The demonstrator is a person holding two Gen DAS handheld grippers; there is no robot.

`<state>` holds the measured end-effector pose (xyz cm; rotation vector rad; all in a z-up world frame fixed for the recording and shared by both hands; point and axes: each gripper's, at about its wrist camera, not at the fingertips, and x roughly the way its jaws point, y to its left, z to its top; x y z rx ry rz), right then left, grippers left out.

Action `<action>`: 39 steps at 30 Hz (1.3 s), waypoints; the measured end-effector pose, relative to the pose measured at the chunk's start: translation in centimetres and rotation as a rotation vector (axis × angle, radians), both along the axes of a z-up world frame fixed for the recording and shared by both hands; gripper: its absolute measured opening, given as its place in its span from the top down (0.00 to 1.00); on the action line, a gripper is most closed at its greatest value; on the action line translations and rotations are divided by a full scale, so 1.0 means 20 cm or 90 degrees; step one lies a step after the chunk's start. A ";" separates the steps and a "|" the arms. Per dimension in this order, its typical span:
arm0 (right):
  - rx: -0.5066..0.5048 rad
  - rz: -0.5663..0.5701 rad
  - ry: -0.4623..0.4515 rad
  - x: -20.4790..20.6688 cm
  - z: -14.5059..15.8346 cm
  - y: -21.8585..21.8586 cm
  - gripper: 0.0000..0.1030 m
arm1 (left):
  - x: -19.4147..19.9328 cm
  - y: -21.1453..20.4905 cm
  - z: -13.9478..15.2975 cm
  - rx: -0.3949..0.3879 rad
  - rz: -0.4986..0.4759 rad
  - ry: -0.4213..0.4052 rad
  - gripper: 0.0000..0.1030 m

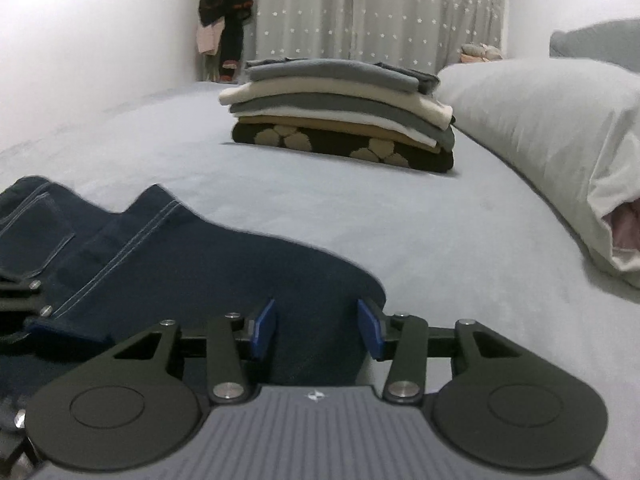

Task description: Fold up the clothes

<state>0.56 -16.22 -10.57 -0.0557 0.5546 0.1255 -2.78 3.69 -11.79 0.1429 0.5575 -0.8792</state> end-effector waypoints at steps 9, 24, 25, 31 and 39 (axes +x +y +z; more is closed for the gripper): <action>0.089 -0.045 0.002 0.16 -0.03 -0.11 0.48 | 0.01 0.05 0.03 -0.026 0.000 0.019 0.44; 0.038 0.069 -0.046 -0.13 0.05 0.05 0.50 | 0.22 0.09 0.10 -0.032 0.138 0.012 0.38; 0.035 0.073 -0.038 -0.13 0.03 0.05 0.50 | 0.21 0.09 0.09 -0.027 0.137 0.010 0.38; -0.027 0.092 -0.004 -0.13 -0.06 0.10 0.50 | 0.17 0.07 0.04 0.005 0.135 -0.013 0.38; -0.041 0.072 -0.015 -0.16 -0.01 0.15 0.49 | 0.11 0.08 0.08 -0.007 0.197 -0.020 0.29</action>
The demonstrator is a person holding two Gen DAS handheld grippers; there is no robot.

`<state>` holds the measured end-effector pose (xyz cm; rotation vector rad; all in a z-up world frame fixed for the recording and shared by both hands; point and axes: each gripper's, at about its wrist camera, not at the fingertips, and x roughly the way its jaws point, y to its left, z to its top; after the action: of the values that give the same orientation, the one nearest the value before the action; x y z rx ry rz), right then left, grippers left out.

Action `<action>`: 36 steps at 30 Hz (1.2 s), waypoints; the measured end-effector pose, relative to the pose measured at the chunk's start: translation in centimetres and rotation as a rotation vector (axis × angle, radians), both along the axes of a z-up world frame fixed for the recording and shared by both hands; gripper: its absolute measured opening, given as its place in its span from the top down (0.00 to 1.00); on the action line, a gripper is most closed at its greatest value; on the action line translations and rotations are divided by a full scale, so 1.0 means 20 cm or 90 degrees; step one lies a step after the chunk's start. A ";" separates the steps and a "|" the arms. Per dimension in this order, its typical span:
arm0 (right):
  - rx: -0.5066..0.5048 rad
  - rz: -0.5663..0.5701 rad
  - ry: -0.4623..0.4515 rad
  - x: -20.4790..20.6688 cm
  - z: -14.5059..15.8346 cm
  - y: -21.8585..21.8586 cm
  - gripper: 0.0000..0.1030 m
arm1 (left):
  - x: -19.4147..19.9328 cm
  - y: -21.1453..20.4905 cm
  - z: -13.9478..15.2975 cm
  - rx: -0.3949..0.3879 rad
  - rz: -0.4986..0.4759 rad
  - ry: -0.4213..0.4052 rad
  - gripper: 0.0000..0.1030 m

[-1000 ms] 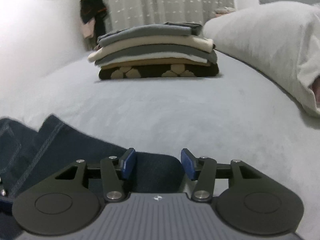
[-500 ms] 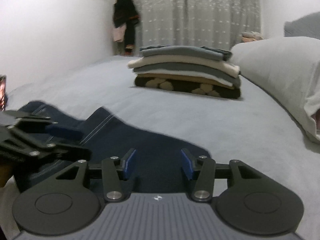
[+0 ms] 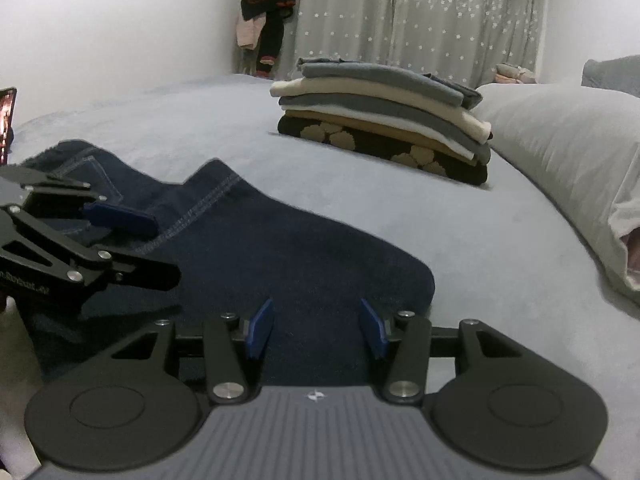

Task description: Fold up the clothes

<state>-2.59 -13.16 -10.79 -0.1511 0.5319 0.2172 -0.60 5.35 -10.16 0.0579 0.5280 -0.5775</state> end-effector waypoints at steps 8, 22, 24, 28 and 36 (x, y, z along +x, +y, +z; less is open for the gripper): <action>0.013 -0.007 -0.010 0.01 0.09 0.08 0.45 | -0.04 0.01 0.07 0.022 0.148 0.013 0.21; 0.012 -0.059 0.026 0.11 0.11 0.20 0.42 | -0.05 0.27 0.10 -0.004 0.396 0.077 0.11; 0.009 -0.058 0.030 0.12 0.11 0.21 0.42 | -0.04 0.34 0.09 -0.017 0.442 0.092 0.11; 0.000 -0.052 0.036 0.14 0.09 0.25 0.42 | -0.05 0.48 0.08 -0.033 0.531 0.094 0.10; -0.015 -0.049 0.044 0.17 0.06 0.30 0.41 | -0.09 0.71 0.09 -0.061 0.677 0.086 0.09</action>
<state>0.73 -7.21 -9.58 -0.1463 0.6080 0.1410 -2.33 19.53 -8.28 -0.3415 0.5787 0.4371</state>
